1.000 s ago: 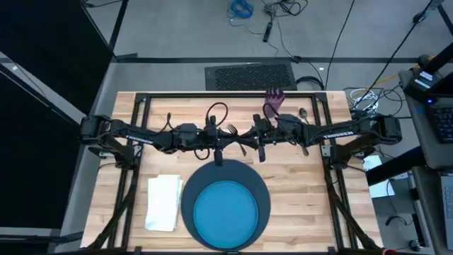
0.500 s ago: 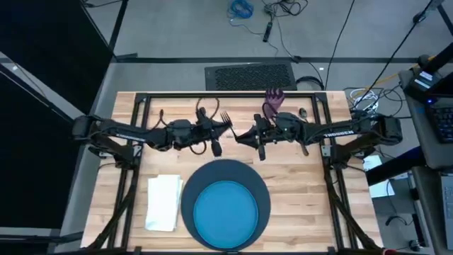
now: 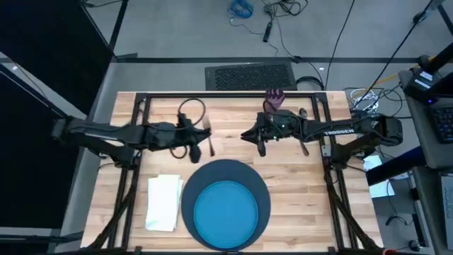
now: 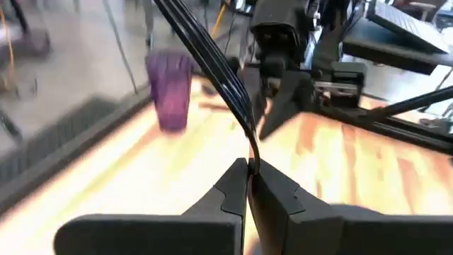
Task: Set table place
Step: Put the fork on the table napkin
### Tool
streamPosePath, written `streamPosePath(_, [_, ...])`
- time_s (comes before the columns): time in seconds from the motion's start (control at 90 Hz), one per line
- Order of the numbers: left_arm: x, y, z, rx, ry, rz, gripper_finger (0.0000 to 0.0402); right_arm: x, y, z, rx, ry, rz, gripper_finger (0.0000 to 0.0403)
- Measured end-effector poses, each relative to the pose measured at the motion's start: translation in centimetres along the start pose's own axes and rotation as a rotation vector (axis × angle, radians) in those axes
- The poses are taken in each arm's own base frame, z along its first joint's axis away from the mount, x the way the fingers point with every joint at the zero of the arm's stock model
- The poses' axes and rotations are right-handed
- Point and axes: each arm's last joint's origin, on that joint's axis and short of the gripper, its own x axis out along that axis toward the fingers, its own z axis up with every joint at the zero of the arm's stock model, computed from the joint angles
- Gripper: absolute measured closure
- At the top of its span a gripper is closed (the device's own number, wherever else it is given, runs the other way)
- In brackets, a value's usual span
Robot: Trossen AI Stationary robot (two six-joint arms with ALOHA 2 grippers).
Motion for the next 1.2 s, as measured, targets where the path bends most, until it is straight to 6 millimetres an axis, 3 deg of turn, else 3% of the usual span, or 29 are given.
streamPosePath(0.256, [-6.8,0.2,0.1,-0.344,0.362,0.086,0.0401,-0.1,-0.5,-0.3,0.016,0.032,-0.021,0.0351])
streamPosePath(0.433, [-9.3,0.1,-2.1,-0.55,0.715,0.232,0.0401,-0.1,-0.5,-0.3,0.017,0.033,-0.02,0.0351])
streamPosePath(0.589, [-9.2,-1.6,-5.5,-0.63,1.056,0.308,0.0401,-0.1,-0.5,-0.3,0.014,0.034,-0.018,0.0351])
streamPosePath(0.733, [-8.5,-3.6,-8.2,-0.643,1.217,0.37,0.0401,-0.1,-0.5,-0.3,0.013,0.034,-0.016,0.0351])
streamPosePath(0.989, [-5.6,-6.7,-13.0,-0.683,1.311,0.452,0.0401,-0.1,-0.5,-0.3,0.009,0.033,-0.016,0.0351])
streamPosePath(1.2, [-2.9,-6.9,-16.3,-0.664,1.351,0.477,0.0401,-0.1,-0.4,0.0,0.006,0.004,-0.01,0.0351])
